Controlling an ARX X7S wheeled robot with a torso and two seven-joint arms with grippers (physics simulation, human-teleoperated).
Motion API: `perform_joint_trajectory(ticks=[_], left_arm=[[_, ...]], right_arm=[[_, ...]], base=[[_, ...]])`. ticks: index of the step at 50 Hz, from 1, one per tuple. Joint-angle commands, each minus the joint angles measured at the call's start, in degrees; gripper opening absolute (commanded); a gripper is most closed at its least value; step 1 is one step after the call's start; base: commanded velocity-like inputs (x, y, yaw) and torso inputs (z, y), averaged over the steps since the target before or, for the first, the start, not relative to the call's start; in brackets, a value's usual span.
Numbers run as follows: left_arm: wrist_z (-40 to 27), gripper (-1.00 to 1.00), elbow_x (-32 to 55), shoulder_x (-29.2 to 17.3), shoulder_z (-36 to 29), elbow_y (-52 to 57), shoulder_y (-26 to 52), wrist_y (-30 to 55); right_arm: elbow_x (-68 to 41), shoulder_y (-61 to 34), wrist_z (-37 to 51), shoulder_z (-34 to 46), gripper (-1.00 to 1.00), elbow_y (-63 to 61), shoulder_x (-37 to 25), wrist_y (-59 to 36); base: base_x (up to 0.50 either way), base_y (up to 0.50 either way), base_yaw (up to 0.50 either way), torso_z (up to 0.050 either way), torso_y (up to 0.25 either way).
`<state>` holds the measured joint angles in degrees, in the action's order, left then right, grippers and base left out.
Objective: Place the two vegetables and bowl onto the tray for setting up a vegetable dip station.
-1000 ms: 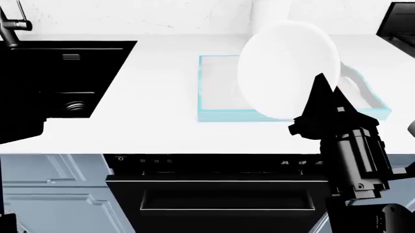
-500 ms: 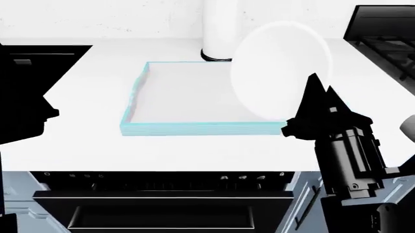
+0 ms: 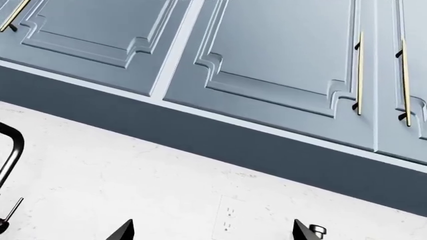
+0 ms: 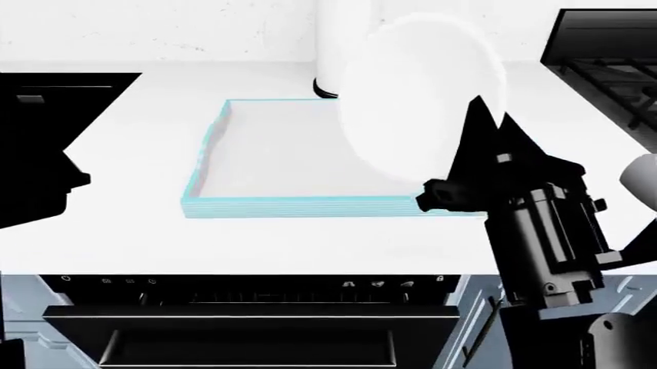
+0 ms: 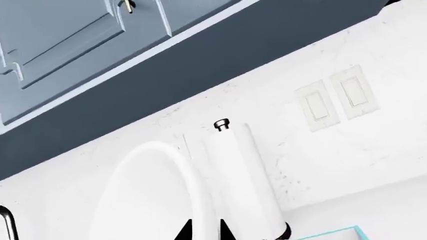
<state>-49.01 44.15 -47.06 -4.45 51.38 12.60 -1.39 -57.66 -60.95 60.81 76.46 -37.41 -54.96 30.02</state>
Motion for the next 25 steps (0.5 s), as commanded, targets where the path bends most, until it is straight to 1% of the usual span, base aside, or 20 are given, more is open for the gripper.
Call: perform_joint_trajectory(ticks=[1,4,5,7,8,9,10,12,13,15,16,17,19,21,22,24,25], left_arm=[[-0.54,1.0,0.39,-0.47,0.85,0.19,-0.57,-0.32],[-0.66,1.0,0.56,-0.59,0.99,0.29,-0.61,-0.35],[-0.75,1.0,0.66,-0.62,1.06,0.27,-0.62,-0.34],[-0.88,1.0,0.71,-0.68,1.07,0.41,-0.61,-0.29],[-0.9,1.0,0.72,-0.72,1.08,0.46,-0.63,-0.29],[-0.91,1.0,0.77,-0.74,1.16,0.46,-0.7,-0.35],[-0.92,1.0,0.81,-0.75,1.24,0.42,-0.76,-0.43],[-0.93,1.0,0.86,-0.76,1.3,0.43,-0.82,-0.53],[-0.95,1.0,0.86,-0.78,1.29,0.45,-0.82,-0.52],[-1.01,1.0,0.88,-0.81,1.34,0.49,-0.85,-0.55],[-1.01,1.0,0.9,-0.81,1.37,0.49,-0.88,-0.61],[-1.01,1.0,0.88,-0.81,1.36,0.5,-0.88,-0.62],[-0.97,1.0,0.87,-0.79,1.31,0.49,-0.84,-0.63],[-0.99,1.0,0.94,-0.85,1.47,0.5,-0.98,-0.78],[-0.97,1.0,0.92,-0.88,1.53,0.49,-1.03,-0.84],[-0.98,1.0,0.94,-0.9,1.6,0.52,-1.08,-0.92],[-0.99,1.0,0.95,-0.94,1.64,0.55,-1.14,-0.96]], right_arm=[[-11.27,-17.43,3.2,-2.42,-1.0,-6.79,0.5,-17.15],[-19.97,-24.32,1.78,-3.23,-1.0,-4.02,2.1,-22.33],[-23.23,-28.43,2.01,-3.43,-1.0,-2.45,3.18,-25.98],[-27.91,-32.0,1.09,-3.82,-1.0,0.86,4.78,-28.71],[-28.87,-32.86,0.47,-4.05,-1.0,2.35,5.65,-29.12],[-30.63,-35.09,1.44,-3.41,-1.0,4.32,6.75,-32.09],[-31.95,-36.37,0.18,-3.16,-1.0,6.01,7.73,-33.59],[-34.09,-39.2,0.34,-1.84,-1.0,10.35,9.76,-37.94],[-34.54,-39.53,-0.11,-1.92,-1.0,11.75,10.27,-38.15],[-36.47,-41.73,-1.2,-0.95,-1.0,16.34,12.32,-41.47],[-36.68,-41.94,-2.16,-0.95,-1.0,18.01,13.15,-41.61],[-39.09,-41.88,-2.82,-0.99,-1.0,21.52,14.44,-42.08],[-39.94,-40.13,-8.08,-2.5,-1.0,24.91,16.02,-39.17],[-42.11,-40.84,-8.37,-2.16,-1.0,28.86,17.91,-40.66],[-43.68,-41.32,-10.74,-2.09,-1.0,31.29,19.21,-41.84],[-43.72,-41.9,-11.17,-1.83,-1.0,34.06,20.47,-42.37],[-44.86,-42.44,-13.33,-2.0,-1.0,36.8,21.78,-43.1]], base=[[0.0,0.0,0.0,0.0,0.0],[0.0,0.0,0.0,0.0,0.0],[0.0,0.0,0.0,0.0,0.01],[0.0,0.0,0.0,0.0,0.0],[0.0,0.0,0.0,0.0,0.0],[0.0,0.0,0.0,0.0,0.0],[0.0,0.0,0.0,0.0,0.0],[0.0,0.0,0.0,0.0,0.0],[0.0,0.0,0.0,0.0,0.0],[0.0,0.0,0.0,0.0,0.0],[0.0,0.0,0.0,0.0,0.0],[0.0,0.0,0.0,0.0,0.0],[0.0,0.0,0.0,0.0,0.0],[0.0,0.0,0.0,0.0,0.0],[0.0,0.0,0.0,0.0,0.0],[0.0,0.0,0.0,0.0,0.0],[0.0,0.0,0.0,0.0,0.0]])
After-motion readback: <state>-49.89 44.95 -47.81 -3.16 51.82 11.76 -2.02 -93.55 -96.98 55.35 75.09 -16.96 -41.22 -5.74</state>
